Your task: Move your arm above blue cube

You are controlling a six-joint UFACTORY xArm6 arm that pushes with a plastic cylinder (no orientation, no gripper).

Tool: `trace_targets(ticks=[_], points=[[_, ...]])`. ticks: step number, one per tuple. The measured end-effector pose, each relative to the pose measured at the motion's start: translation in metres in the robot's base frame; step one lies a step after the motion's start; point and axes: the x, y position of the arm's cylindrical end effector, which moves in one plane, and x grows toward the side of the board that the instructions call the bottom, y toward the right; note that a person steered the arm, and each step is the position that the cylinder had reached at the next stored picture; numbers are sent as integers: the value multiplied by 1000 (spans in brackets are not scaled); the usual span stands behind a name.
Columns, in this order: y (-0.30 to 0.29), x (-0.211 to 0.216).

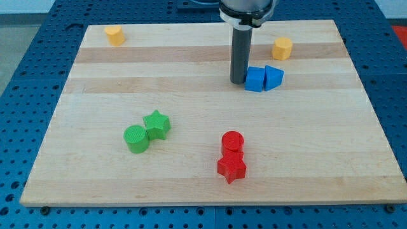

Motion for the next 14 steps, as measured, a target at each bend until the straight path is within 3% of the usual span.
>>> trace_targets(ticks=[8, 11, 14], points=[[-73, -1], [-73, -38], [-10, -48]])
